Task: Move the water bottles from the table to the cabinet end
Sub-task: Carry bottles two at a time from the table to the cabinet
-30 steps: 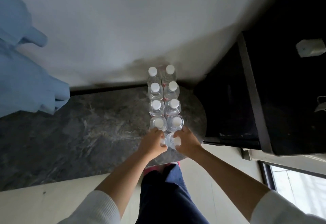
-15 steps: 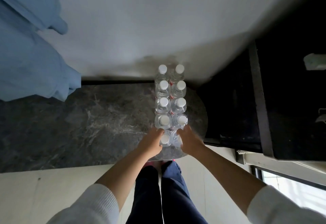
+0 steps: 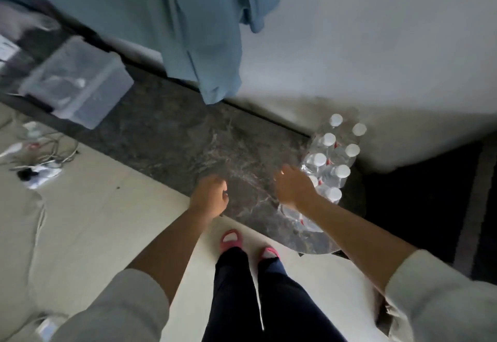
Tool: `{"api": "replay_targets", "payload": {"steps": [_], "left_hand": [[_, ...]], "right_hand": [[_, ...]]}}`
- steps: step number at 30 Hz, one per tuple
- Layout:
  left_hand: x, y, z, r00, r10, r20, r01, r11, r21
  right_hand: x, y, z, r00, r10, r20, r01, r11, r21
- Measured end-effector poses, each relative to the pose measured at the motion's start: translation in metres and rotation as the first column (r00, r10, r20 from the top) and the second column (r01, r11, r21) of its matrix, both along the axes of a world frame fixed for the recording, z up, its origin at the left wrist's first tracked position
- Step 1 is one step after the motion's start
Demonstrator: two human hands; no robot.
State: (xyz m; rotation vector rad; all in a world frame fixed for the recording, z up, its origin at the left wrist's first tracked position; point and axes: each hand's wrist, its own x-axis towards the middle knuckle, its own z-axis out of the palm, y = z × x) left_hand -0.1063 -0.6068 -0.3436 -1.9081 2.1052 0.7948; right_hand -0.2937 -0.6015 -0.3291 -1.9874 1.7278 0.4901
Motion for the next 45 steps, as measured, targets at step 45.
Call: {"api": "replay_targets", "payload": {"steps": [45], "left_hand": [[0.817,0.156,0.201,0.023,0.984,0.177,-0.889,0.102,-0.446]], "right_hand": [[0.978,-0.053,0.189,0.172,0.968,0.185,-0.846,0.241,-0.476]]}}
